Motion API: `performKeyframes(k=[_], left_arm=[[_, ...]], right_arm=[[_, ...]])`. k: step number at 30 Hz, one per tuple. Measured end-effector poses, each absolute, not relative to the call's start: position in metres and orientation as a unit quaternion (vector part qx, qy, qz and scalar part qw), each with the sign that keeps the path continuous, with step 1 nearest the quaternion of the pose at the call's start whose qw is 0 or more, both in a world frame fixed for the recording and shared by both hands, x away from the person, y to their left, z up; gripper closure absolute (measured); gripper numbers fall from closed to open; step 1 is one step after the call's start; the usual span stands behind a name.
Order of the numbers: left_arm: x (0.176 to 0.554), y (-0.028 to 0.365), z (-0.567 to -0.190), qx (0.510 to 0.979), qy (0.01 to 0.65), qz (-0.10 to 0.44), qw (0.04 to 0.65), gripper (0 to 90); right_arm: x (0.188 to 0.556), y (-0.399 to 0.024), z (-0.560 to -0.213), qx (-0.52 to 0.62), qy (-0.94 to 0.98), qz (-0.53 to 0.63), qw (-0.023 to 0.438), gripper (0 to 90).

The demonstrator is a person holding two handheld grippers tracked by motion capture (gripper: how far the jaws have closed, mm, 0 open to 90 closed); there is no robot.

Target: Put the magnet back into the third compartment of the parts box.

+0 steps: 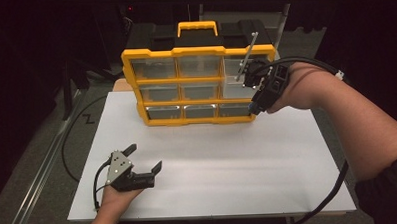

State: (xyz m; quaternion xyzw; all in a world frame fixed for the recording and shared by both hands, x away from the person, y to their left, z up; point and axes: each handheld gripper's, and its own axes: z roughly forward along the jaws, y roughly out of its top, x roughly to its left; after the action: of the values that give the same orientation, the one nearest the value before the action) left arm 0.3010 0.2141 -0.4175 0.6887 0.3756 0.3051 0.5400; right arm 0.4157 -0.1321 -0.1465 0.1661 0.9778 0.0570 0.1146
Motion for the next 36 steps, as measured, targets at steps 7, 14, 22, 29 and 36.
performKeyframes(k=[7,14,22,29,36], left_arm=[[0.301,0.215,-0.418,0.689,0.377,0.306,0.539,0.3],[0.301,0.215,-0.418,0.689,0.376,0.305,0.540,0.3],[0.301,0.216,-0.418,0.688,0.376,0.306,0.539,0.3],[0.301,0.216,-0.418,0.686,0.378,0.307,0.541,0.3],[0.301,0.216,-0.418,0.686,0.378,0.307,0.541,0.3]], right_arm=[[0.421,-0.127,-0.135,0.170,0.976,0.057,0.120,65.2],[0.425,-0.122,-0.127,0.171,0.977,0.056,0.118,65.2],[0.429,-0.116,-0.118,0.167,0.977,0.050,0.123,65.2],[0.431,-0.112,-0.107,0.169,0.975,0.055,0.131,65.2],[0.438,-0.114,-0.103,0.175,0.974,0.058,0.129,65.2]])
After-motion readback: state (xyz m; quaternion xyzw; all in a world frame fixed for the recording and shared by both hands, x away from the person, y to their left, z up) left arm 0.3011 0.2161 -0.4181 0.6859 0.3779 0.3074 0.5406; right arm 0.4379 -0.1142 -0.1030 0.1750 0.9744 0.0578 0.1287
